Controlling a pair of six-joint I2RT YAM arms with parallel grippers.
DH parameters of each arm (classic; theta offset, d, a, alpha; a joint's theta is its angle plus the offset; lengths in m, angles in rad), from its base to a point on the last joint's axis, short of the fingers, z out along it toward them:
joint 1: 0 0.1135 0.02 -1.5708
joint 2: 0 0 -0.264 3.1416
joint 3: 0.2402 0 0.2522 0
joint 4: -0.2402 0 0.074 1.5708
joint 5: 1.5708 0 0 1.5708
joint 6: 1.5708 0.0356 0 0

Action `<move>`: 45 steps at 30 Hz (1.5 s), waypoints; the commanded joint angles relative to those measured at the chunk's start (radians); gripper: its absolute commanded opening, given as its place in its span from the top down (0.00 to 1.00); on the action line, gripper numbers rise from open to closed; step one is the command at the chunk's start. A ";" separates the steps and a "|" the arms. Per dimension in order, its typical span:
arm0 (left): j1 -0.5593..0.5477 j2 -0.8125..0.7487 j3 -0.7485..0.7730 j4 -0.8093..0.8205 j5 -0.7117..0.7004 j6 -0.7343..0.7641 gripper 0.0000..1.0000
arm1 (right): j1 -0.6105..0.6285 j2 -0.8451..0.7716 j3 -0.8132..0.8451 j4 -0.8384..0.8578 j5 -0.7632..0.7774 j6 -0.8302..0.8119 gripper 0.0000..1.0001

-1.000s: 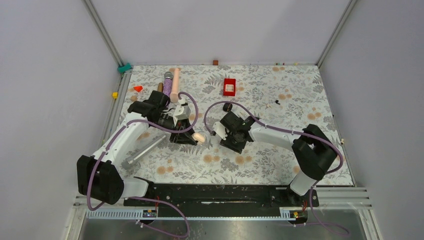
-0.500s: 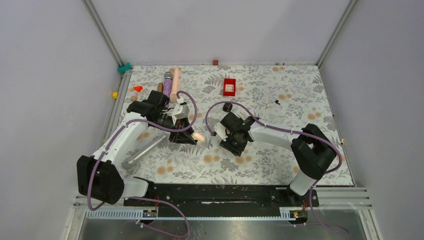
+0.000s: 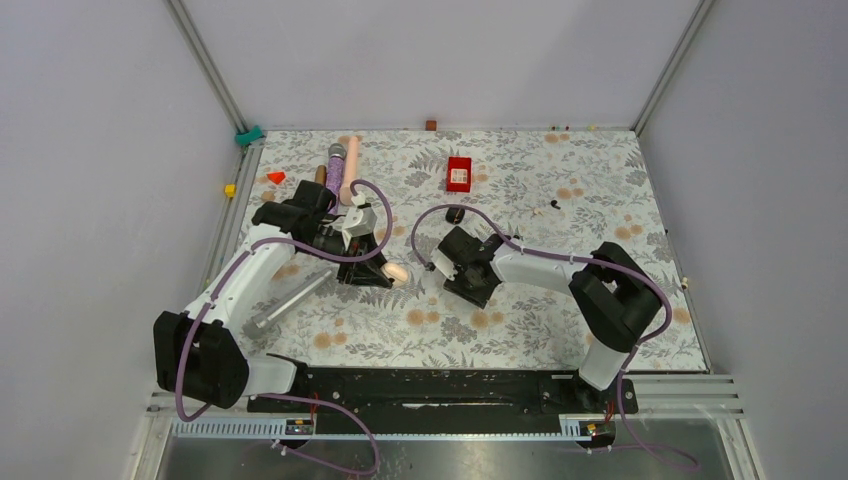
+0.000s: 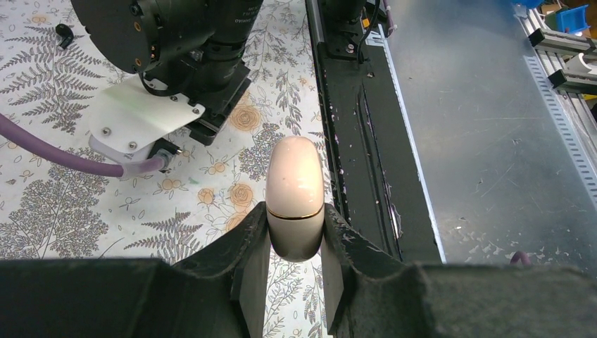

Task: Insert the wireless bluetooth earbuds into the charging case
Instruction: Adjust the earbud at the center of the board, then open the charging case.

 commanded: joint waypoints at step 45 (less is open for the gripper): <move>-0.130 -0.051 -0.144 0.626 -0.136 -0.568 1.00 | -0.042 -0.419 0.082 0.364 -0.763 0.213 0.34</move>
